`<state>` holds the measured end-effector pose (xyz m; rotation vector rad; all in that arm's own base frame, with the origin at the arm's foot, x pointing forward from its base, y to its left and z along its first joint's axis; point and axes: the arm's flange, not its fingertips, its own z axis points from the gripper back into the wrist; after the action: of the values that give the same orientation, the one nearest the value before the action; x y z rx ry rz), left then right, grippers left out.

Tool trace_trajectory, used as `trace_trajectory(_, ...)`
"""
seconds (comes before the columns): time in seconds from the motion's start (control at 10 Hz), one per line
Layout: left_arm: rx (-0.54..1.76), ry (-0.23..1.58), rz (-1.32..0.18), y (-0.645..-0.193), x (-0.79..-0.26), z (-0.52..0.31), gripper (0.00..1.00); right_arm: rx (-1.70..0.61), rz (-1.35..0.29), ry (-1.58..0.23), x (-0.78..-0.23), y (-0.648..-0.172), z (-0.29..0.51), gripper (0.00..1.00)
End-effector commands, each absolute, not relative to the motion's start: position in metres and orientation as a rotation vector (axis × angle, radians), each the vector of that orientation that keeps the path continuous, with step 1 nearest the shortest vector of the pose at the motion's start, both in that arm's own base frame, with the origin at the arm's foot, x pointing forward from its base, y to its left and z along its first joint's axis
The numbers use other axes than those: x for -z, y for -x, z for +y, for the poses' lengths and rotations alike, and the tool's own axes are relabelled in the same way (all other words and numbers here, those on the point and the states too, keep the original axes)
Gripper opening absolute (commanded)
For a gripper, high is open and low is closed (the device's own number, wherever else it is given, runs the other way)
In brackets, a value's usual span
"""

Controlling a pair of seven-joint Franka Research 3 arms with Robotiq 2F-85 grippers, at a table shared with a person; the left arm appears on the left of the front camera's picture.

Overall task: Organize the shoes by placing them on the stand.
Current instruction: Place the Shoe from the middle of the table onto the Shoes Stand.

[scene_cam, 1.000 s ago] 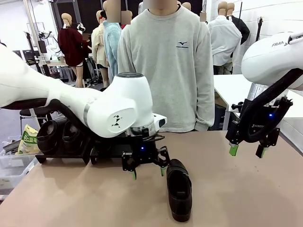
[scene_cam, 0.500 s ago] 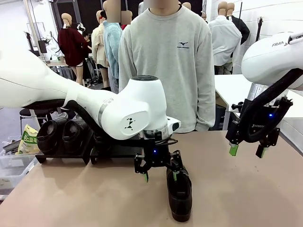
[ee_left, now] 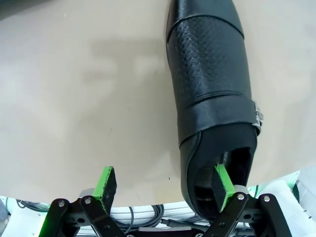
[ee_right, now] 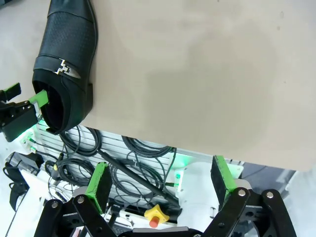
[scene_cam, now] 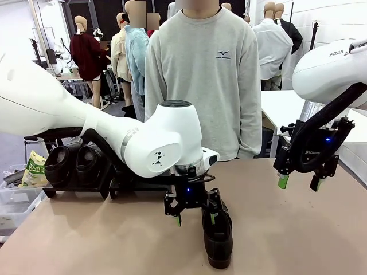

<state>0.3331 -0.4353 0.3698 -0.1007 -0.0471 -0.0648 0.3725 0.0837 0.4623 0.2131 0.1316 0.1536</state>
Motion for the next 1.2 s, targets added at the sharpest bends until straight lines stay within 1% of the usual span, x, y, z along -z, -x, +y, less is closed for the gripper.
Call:
trace_trajectory(0.0, 0.055, 0.140, -0.021, -0.332, -0.358, -0.432, 1.00, -0.152, 0.137, -0.215, -0.462, -0.370, 0.084, 1.00)
trace_trajectory(0.2, 0.043, 0.157, 0.026, -0.331, -0.352, -0.434, 1.00, -0.152, 0.137, -0.215, -0.462, -0.370, 0.084, 1.00)
trace_trajectory(0.3, 0.055, 0.136, 0.060, -0.332, -0.350, -0.433, 0.97, -0.152, 0.137, -0.215, -0.462, -0.370, 0.084, 1.00)
trace_trajectory(0.4, 0.070, 0.101, 0.088, -0.330, -0.348, -0.433, 0.84, -0.152, 0.137, -0.215, -0.462, -0.370, 0.084, 1.00)
trace_trajectory(0.5, 0.085, 0.099, 0.102, -0.329, -0.348, -0.433, 0.68, -0.152, 0.137, -0.215, -0.462, -0.370, 0.084, 1.00)
trace_trajectory(0.9, 0.121, 0.105, 0.130, -0.327, -0.346, -0.441, 0.00, -0.152, 0.137, -0.215, -0.462, -0.370, 0.084, 1.00)
trace_trajectory(1.1, 0.135, 0.125, 0.141, -0.331, -0.342, -0.445, 0.00, -0.152, 0.137, -0.215, -0.462, -0.370, 0.084, 1.00)
